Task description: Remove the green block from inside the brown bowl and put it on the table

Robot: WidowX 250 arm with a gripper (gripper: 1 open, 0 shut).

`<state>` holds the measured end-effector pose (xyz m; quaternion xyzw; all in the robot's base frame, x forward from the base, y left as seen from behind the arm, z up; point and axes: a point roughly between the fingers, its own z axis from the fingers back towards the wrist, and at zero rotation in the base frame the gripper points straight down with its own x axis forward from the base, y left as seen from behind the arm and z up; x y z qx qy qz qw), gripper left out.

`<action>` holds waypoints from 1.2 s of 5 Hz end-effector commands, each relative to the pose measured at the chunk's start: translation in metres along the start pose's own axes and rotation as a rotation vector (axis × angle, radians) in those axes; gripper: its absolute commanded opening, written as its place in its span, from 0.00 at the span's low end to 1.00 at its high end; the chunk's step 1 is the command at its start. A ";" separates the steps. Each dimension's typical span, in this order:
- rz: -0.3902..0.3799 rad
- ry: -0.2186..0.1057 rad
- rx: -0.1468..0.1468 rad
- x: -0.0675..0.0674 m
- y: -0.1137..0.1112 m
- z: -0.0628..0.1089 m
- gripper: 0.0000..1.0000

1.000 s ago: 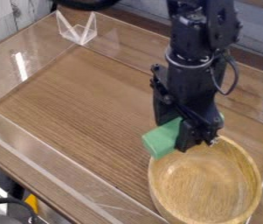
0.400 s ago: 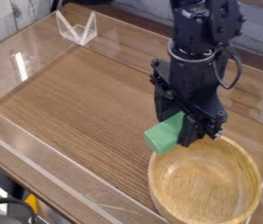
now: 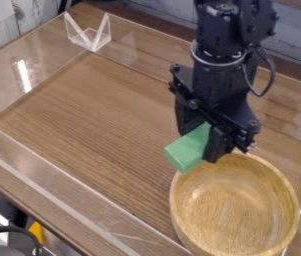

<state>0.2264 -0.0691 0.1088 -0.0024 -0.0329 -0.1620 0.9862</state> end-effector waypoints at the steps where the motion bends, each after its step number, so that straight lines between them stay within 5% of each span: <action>1: 0.023 -0.078 0.009 0.009 0.004 0.019 0.00; 3: 0.082 -0.095 0.018 0.006 0.017 0.025 0.00; 6: 0.239 -0.067 0.106 -0.049 0.137 0.003 0.00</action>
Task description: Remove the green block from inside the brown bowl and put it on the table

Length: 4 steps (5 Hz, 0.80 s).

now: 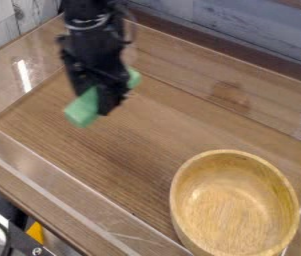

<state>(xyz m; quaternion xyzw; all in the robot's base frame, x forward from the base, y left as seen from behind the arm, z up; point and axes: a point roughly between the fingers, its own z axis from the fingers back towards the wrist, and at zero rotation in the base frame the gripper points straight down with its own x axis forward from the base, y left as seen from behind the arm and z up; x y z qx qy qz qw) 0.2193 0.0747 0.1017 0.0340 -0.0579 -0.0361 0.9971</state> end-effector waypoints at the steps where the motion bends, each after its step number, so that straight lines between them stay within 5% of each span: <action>1: -0.005 -0.026 0.029 0.005 0.011 -0.002 0.00; 4: -0.023 -0.014 0.025 0.008 0.003 -0.020 0.00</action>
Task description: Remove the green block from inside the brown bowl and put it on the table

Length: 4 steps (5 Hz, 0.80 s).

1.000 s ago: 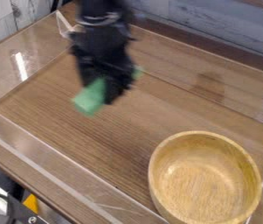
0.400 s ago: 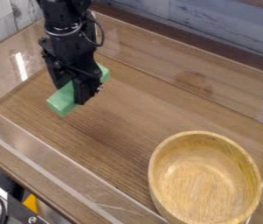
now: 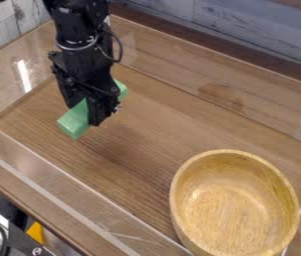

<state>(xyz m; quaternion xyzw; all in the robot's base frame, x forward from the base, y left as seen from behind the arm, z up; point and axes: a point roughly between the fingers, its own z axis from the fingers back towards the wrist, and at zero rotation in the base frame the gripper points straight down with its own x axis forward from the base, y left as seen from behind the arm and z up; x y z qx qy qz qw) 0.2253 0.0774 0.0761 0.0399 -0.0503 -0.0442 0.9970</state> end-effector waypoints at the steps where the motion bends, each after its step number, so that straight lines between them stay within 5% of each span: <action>1: -0.008 -0.025 0.009 0.007 -0.002 0.002 0.00; 4: -0.020 -0.016 -0.010 0.012 -0.011 -0.008 0.00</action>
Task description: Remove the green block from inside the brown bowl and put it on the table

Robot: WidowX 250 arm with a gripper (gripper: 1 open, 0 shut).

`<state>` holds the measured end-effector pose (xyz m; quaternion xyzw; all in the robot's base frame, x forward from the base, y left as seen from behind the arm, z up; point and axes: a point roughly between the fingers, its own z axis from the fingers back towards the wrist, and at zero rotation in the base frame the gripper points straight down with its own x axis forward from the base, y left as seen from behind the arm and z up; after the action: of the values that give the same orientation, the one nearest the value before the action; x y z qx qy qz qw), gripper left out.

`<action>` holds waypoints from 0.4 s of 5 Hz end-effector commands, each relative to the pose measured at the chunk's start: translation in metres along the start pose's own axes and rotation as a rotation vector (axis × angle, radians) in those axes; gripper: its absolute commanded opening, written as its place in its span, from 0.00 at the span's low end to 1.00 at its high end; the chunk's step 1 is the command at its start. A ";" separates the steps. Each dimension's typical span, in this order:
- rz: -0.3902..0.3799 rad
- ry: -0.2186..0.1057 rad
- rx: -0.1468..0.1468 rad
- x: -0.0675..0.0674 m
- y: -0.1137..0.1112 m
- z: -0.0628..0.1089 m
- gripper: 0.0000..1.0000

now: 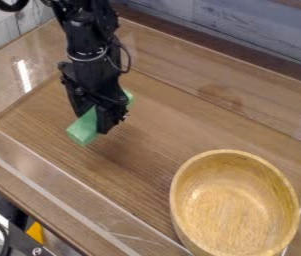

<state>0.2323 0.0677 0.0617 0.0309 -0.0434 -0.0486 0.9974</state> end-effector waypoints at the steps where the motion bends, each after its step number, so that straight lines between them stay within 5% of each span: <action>1: -0.013 -0.026 0.004 0.007 -0.001 0.004 0.00; 2: -0.013 -0.023 -0.002 0.008 -0.003 0.003 0.00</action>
<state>0.2316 0.0646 0.0569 0.0238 -0.0352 -0.0500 0.9978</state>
